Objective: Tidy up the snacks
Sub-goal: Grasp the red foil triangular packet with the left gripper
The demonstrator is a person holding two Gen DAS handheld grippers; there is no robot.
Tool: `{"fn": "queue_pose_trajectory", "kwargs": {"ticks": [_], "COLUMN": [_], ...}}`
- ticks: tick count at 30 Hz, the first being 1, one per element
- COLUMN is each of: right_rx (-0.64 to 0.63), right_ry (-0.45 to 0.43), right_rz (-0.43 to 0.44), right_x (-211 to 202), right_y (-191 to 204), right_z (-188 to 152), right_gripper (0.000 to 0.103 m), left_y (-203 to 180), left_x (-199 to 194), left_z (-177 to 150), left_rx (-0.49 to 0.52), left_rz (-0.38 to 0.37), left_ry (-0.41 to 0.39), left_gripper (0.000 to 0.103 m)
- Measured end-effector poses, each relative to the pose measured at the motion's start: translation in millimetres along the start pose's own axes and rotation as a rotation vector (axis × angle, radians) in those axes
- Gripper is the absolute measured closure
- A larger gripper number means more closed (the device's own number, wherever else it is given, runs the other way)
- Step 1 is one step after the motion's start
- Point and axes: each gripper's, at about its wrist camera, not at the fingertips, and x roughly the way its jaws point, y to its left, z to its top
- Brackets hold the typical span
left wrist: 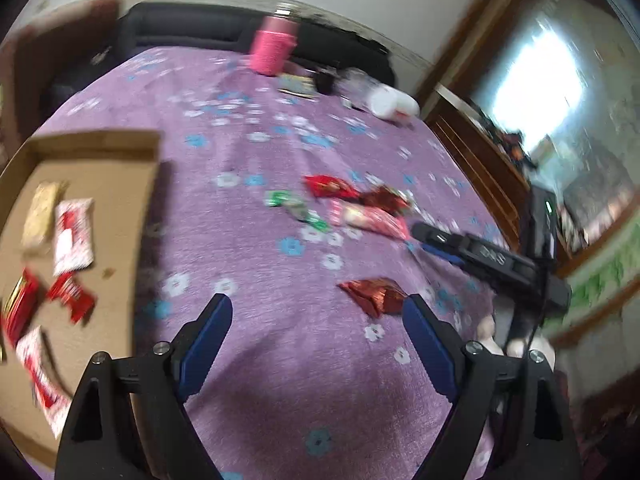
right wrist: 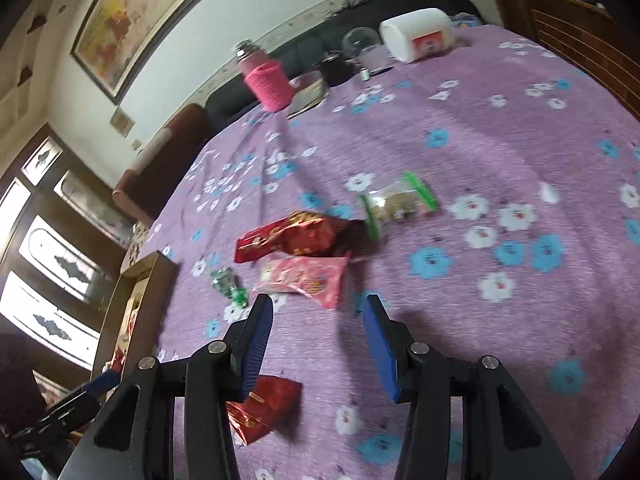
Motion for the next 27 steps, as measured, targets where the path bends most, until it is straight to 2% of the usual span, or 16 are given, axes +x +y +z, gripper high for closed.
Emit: {"fn": "queue_pose_trajectory", "kwargs": {"ticks": [4, 7, 9, 12, 13, 14, 15, 17, 19, 21, 27], "right_rx": [0.072, 0.144, 0.148, 0.155, 0.159, 0.165, 0.168, 0.168, 0.163, 0.159, 0.127], "right_ry": [-0.01, -0.031, -0.058, -0.082, -0.085, -0.088, -0.091, -0.103, -0.114, -0.114, -0.112], "right_rz": [0.011, 0.034, 0.014, -0.005, -0.007, -0.004, -0.001, -0.009, -0.015, -0.016, -0.026], "right_x": [3.9, -2.3, -7.8, -12.1, -12.6, -13.3, -14.2, -16.8, -19.2, -18.6, -17.9], "right_y": [-20.1, -35.5, -37.9, -40.2, -41.5, -42.5, -43.7, -44.7, -44.9, -44.7, -40.7], "right_z": [-3.3, -1.6, -0.5, 1.3, 2.1, 2.5, 2.9, 3.5, 5.0, 5.0, 1.5], "right_gripper": [0.053, 0.053, 0.053, 0.05, 0.05, 0.05, 0.05, 0.05, 0.05, 0.05, 0.05], "left_y": [-38.6, -74.0, -87.4, -93.2, -92.0, -90.2, -87.5, -85.1, -82.8, -78.2, -49.5], "left_x": [29.5, 56.8, 71.3, 93.8, 101.5, 105.8, 109.9, 107.0, 99.6, 86.6, 46.3], "left_z": [-6.0, -10.1, -10.2, -7.1, -6.0, -5.3, -4.0, -1.8, -0.3, 2.9, 5.7], "left_rx": [0.195, 0.417, 0.507, 0.569, 0.566, 0.557, 0.538, 0.505, 0.481, 0.439, 0.295], "left_rz": [-0.022, 0.026, 0.035, 0.075, 0.08, 0.073, 0.06, 0.035, 0.029, 0.021, -0.042], "left_ry": [0.061, 0.081, 0.09, 0.105, 0.12, 0.133, 0.149, 0.135, 0.116, 0.085, 0.022], "left_gripper": [0.017, 0.017, 0.017, 0.017, 0.027, 0.042, 0.053, 0.055, 0.067, 0.073, 0.073]}}
